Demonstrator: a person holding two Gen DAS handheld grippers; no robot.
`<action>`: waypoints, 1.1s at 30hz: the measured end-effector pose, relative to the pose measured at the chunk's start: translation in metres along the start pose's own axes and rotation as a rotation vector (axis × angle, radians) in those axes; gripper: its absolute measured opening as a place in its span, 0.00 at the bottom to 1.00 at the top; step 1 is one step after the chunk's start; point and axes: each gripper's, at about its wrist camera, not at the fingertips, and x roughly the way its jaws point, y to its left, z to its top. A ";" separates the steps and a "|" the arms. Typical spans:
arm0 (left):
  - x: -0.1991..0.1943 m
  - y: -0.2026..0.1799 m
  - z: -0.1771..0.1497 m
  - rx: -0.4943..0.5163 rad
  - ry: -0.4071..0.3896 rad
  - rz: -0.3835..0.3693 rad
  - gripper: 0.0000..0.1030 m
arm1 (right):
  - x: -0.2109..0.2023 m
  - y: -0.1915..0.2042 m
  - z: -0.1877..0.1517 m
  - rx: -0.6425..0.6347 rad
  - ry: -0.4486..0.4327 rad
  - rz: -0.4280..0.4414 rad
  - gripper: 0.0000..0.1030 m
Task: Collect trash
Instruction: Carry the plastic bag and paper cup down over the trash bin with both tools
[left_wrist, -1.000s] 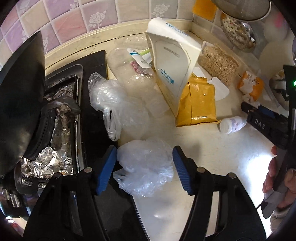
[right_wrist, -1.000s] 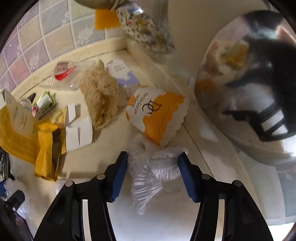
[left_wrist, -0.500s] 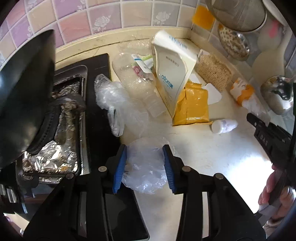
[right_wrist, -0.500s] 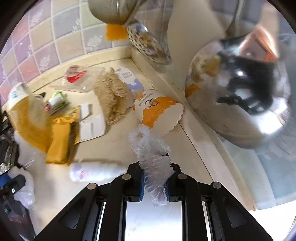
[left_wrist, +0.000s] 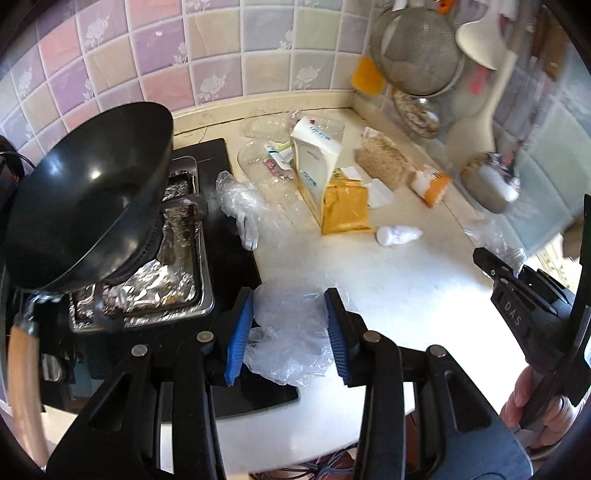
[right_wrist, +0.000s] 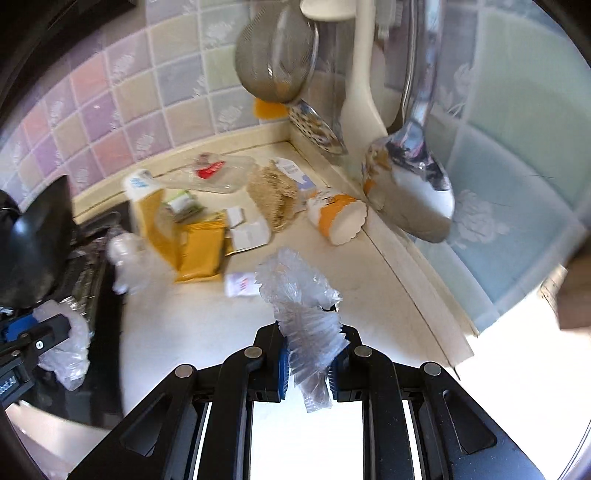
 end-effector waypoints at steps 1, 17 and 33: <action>-0.011 0.000 -0.005 0.007 -0.003 -0.009 0.35 | -0.014 0.000 -0.005 0.001 -0.003 0.005 0.15; -0.131 0.018 -0.107 0.099 -0.071 -0.083 0.35 | -0.184 0.040 -0.125 0.041 -0.022 0.037 0.15; -0.186 0.041 -0.249 0.169 -0.019 -0.164 0.35 | -0.288 0.093 -0.284 0.050 0.023 0.019 0.15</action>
